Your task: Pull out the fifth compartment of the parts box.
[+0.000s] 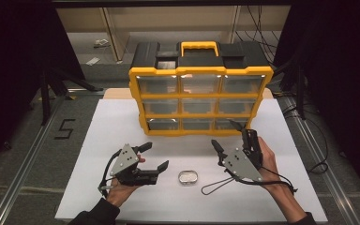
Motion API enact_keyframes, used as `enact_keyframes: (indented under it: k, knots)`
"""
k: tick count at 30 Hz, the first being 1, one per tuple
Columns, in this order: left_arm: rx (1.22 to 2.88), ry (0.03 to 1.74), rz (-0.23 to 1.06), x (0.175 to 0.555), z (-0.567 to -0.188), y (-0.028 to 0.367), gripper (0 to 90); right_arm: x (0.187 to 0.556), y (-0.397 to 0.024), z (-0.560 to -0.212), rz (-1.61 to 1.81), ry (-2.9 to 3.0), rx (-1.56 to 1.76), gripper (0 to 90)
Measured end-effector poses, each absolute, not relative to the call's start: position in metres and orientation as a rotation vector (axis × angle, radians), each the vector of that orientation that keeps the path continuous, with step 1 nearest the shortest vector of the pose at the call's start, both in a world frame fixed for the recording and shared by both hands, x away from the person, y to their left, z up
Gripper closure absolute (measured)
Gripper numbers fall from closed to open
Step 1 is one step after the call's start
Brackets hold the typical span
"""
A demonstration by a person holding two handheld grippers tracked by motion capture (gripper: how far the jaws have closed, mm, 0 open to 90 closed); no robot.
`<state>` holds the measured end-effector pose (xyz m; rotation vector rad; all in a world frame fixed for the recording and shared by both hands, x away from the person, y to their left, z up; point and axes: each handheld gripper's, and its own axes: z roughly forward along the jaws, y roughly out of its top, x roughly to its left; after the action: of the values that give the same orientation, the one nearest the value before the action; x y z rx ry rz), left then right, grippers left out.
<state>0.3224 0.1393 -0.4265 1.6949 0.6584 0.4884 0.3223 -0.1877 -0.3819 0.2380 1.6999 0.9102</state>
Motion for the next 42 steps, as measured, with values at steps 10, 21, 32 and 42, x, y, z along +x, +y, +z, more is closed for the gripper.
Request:
enact_keyframes:
  k: [10,21,32,42]
  knots:
    - [1.692,0.662,0.486,0.323,-0.427,0.140,15.8,0.343,-0.173,-0.378,0.831,1.659,0.185,23.1]
    - [1.691,0.661,0.488,0.322,-0.426,0.140,15.8,0.366,-0.162,-0.381,0.726,1.617,0.131,24.9]
    - [1.684,0.662,0.487,0.322,-0.426,0.140,15.8,0.388,-0.150,-0.384,0.607,1.606,0.060,29.4]
    - [1.683,0.662,0.485,0.322,-0.426,0.140,15.8,0.404,-0.138,-0.387,0.507,1.595,-0.005,36.2]
